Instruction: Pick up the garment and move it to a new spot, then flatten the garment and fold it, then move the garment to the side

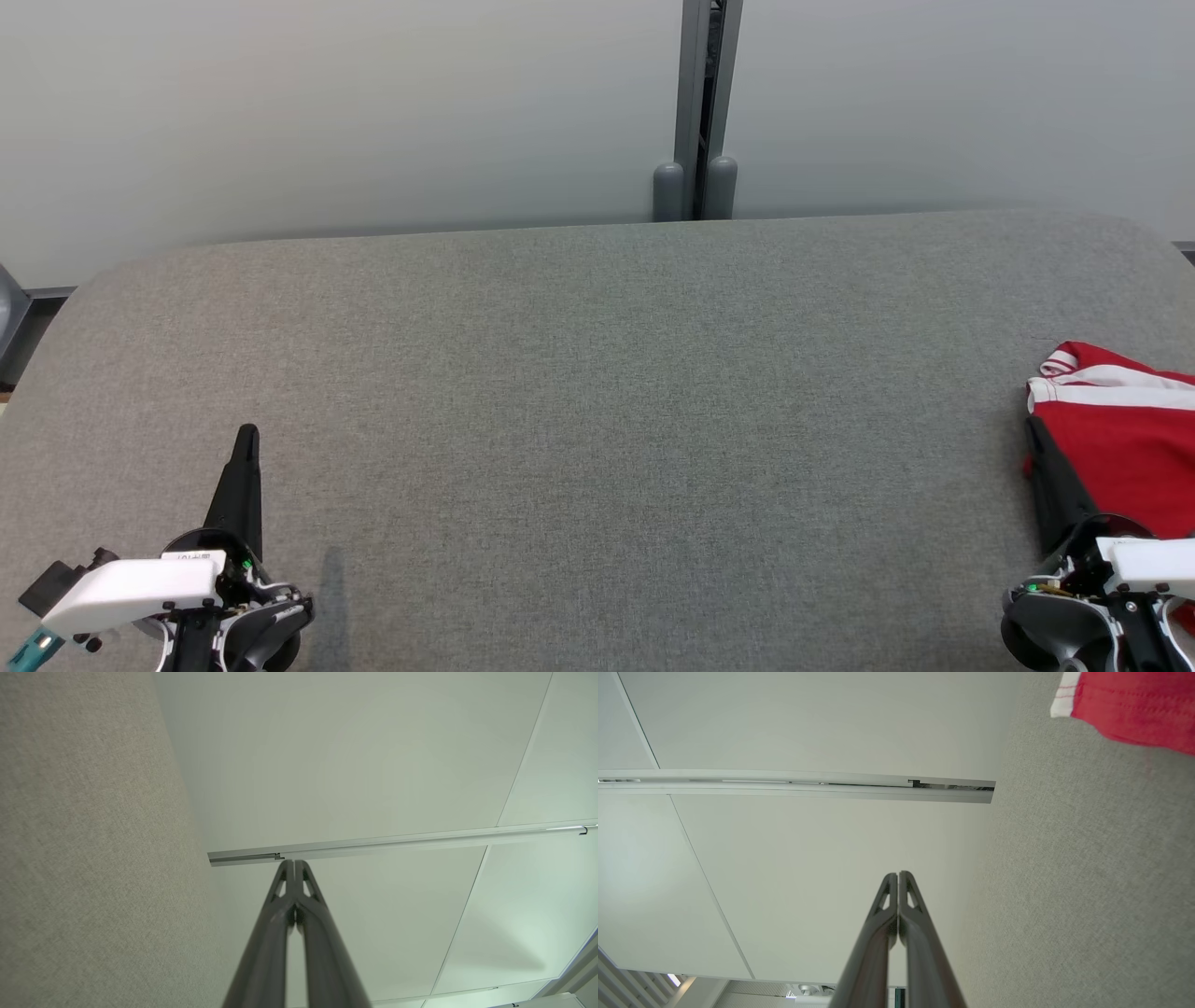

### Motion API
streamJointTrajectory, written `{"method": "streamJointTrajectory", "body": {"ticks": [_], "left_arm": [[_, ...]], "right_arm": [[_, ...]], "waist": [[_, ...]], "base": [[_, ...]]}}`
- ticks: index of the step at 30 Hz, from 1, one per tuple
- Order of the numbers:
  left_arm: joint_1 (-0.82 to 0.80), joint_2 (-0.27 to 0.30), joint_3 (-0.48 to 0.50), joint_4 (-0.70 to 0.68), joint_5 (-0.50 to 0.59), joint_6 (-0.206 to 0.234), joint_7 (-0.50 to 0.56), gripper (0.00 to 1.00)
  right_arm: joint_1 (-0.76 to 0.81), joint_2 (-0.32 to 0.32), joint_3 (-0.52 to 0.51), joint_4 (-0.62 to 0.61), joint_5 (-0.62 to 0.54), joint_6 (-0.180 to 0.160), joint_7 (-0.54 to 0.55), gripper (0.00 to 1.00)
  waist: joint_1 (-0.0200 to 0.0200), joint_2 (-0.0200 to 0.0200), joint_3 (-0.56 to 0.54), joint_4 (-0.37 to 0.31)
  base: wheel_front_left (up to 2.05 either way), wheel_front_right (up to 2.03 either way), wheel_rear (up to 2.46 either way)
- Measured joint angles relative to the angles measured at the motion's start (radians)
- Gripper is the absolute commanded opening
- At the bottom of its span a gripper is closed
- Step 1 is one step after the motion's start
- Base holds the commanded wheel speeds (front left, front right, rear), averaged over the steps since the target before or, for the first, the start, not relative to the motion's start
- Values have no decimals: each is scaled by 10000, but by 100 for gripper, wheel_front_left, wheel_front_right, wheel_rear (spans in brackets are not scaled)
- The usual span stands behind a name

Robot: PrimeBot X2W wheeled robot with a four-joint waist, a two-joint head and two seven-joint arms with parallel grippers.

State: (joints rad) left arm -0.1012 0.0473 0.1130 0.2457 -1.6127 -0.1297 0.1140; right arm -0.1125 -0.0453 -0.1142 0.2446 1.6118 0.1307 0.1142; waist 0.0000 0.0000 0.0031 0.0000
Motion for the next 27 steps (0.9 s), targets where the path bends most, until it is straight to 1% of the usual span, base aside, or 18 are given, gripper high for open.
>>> {"method": "streamJointTrajectory", "body": {"ticks": [27], "left_arm": [[0, 0, 0, 0, 2, 0, 0, 0]], "right_arm": [[1, 0, 2, 0, 0, 0, 0, 0]], "waist": [[0, 0, 0, 0]], "base": [[0, 0, 0]]}}
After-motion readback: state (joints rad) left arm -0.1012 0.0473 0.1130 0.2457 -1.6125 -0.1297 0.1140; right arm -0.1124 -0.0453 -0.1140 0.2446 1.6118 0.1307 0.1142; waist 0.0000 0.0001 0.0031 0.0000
